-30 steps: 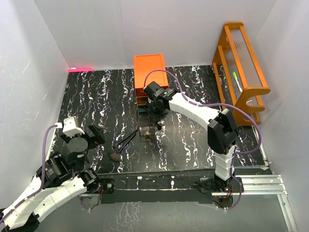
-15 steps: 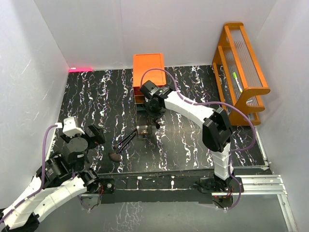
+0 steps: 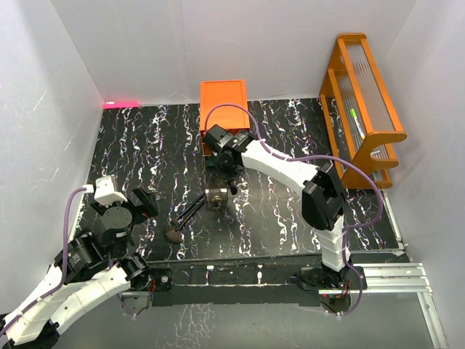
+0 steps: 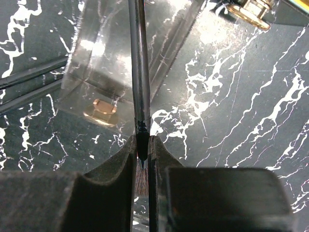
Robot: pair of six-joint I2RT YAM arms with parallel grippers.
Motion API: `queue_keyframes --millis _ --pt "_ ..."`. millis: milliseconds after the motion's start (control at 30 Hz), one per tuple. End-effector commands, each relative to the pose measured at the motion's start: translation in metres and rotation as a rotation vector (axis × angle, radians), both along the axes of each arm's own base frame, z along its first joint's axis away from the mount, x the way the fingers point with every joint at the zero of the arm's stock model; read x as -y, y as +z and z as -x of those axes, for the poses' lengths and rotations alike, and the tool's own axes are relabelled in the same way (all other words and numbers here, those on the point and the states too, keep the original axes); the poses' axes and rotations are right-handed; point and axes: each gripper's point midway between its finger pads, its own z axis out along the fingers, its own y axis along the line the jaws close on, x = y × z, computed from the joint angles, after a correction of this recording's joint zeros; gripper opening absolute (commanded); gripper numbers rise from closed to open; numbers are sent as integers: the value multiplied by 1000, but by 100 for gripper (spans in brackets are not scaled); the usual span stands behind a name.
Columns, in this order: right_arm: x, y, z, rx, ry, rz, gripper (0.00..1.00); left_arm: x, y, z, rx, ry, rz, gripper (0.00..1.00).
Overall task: Organize the makeup
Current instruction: Place the makeup brush in the drawer.
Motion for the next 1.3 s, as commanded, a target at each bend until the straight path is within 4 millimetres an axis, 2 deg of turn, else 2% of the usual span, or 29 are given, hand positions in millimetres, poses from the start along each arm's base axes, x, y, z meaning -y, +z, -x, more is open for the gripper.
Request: queue_keyframes --millis 0,167,400,633,1267 --pt "-20 37 -6 122 -8 -27 8 -4 5 1 11 8 -3 91" --pt "-23 30 -12 154 -27 17 8 -5 6 2 14 12 3 91" --pt "-28 18 -11 172 -28 75 8 -5 6 2 16 10 5 91" --pt "-23 14 -12 195 -38 164 8 -5 6 2 17 8 7 91" --pt "-23 5 -21 209 -34 236 8 -4 6 2 19 4 11 91"
